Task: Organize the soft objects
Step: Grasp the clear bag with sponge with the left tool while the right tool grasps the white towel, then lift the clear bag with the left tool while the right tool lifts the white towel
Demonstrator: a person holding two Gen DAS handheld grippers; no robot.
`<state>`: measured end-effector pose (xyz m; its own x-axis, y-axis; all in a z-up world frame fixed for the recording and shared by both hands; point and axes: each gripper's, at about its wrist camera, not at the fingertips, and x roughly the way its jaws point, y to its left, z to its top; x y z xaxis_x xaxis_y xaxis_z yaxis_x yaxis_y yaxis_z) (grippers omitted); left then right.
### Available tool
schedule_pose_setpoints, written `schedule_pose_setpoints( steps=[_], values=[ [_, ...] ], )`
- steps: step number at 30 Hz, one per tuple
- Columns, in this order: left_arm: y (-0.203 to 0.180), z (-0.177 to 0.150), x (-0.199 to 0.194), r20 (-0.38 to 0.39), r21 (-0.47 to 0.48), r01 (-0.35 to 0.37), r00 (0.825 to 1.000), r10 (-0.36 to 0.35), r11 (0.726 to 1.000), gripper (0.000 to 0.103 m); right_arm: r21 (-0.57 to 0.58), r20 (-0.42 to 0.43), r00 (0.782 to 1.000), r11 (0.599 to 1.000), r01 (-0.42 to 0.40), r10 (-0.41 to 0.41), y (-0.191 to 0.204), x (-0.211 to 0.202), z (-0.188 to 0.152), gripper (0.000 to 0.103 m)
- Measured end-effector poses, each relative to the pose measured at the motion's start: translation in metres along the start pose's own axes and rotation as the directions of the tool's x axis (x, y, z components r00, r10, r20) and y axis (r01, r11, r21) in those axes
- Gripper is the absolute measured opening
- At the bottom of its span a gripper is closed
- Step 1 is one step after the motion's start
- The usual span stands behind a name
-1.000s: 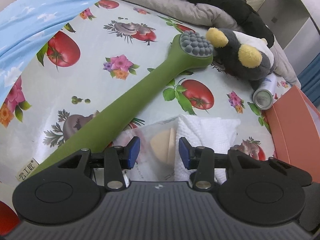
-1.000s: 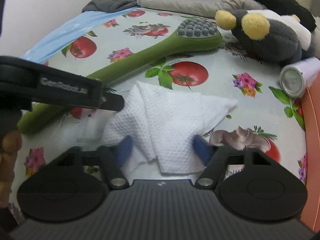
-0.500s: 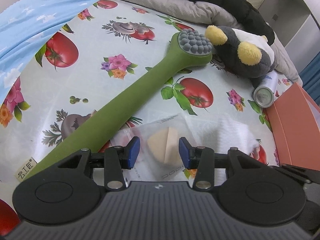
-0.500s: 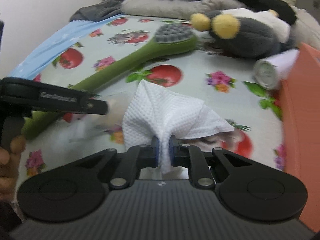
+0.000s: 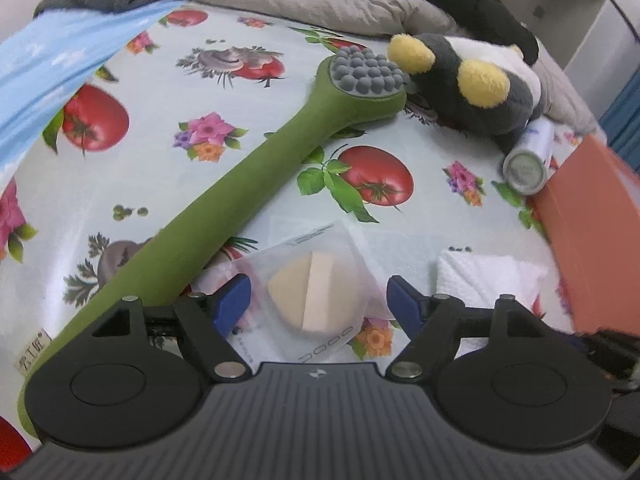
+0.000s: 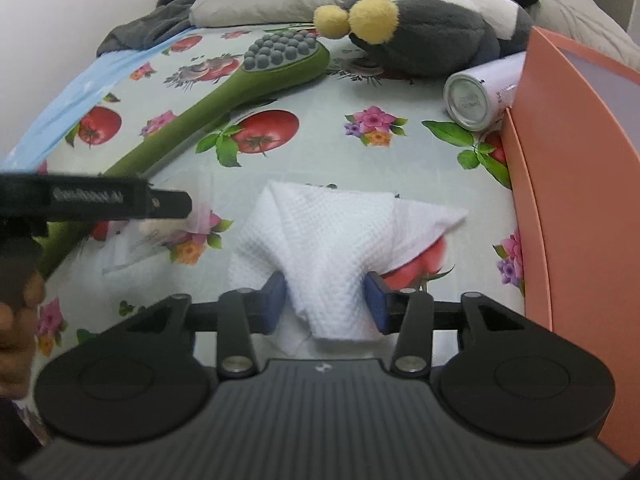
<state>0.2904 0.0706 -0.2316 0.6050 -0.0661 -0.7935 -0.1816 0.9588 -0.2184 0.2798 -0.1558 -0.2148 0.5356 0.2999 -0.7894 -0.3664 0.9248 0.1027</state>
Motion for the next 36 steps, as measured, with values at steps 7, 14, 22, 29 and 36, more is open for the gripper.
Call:
schedule_pose_setpoints(
  steps=[7, 14, 22, 29, 36],
  values=[
    [-0.018, -0.012, 0.007, 0.026, 0.127, -0.056, 0.998, 0.053, 0.990, 0.079, 0.037, -0.004, 1.000, 0.999, -0.020, 0.020, -0.006, -0.001, 0.001, 0.047],
    [-0.022, -0.018, 0.006, 0.061, 0.173, -0.108, 0.993, 0.099, 0.979, 0.064, 0.060, 0.010, 1.000, 0.998, -0.017, 0.017, -0.011, -0.007, -0.001, 0.047],
    [-0.016, -0.017, 0.000, 0.080, 0.132, -0.105, 0.992, 0.095, 0.986, 0.043, 0.065, 0.050, 0.999, 0.998, -0.021, 0.018, -0.012, -0.022, 0.001, 0.076],
    [-0.003, -0.015, -0.009, 0.081, 0.035, -0.046, 0.996, 0.043, 0.998, 0.034, 0.010, 0.069, 0.998, 1.000, -0.012, 0.012, -0.005, -0.014, 0.006, 0.076],
    [0.004, -0.015, -0.019, 0.082, -0.011, -0.023, 0.996, 0.024, 1.000, 0.033, -0.070, 0.021, 0.999, 0.997, 0.026, -0.024, 0.011, 0.020, 0.009, 0.078]
  ],
)
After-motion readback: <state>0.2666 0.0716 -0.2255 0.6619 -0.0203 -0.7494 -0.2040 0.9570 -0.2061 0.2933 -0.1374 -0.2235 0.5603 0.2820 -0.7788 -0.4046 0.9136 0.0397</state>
